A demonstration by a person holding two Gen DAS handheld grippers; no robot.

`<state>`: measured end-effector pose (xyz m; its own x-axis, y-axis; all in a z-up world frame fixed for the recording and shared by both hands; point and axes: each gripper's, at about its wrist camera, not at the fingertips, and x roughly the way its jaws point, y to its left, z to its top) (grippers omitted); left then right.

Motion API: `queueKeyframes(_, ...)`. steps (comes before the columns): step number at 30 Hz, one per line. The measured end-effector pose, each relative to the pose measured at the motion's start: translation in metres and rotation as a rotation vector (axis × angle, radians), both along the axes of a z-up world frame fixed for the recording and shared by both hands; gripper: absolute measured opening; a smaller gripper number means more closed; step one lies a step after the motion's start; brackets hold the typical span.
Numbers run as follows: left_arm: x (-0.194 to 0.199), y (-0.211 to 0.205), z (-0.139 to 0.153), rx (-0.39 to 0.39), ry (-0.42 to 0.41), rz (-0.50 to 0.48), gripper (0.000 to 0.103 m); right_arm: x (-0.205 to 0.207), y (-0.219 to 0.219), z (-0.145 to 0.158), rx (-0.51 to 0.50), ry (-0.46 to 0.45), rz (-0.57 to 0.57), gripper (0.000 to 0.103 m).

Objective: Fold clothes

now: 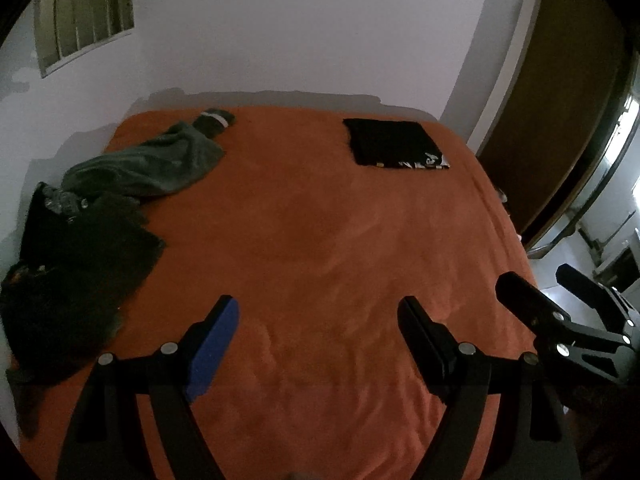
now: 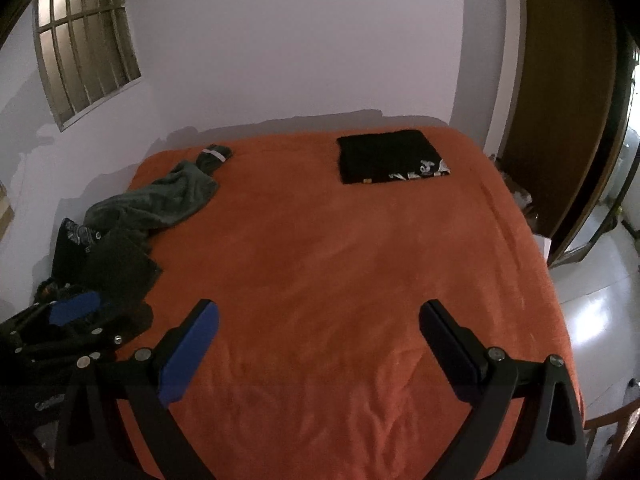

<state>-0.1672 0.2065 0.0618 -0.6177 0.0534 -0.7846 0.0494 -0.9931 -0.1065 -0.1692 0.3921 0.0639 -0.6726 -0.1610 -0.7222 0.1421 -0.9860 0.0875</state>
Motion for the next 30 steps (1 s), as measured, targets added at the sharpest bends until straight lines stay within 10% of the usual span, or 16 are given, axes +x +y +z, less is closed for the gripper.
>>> queueKeyframes(30,0.029,-0.015,0.011,-0.011,0.013,0.006,0.082,0.033,-0.016,0.014,0.003,-0.047,-0.007,0.1)
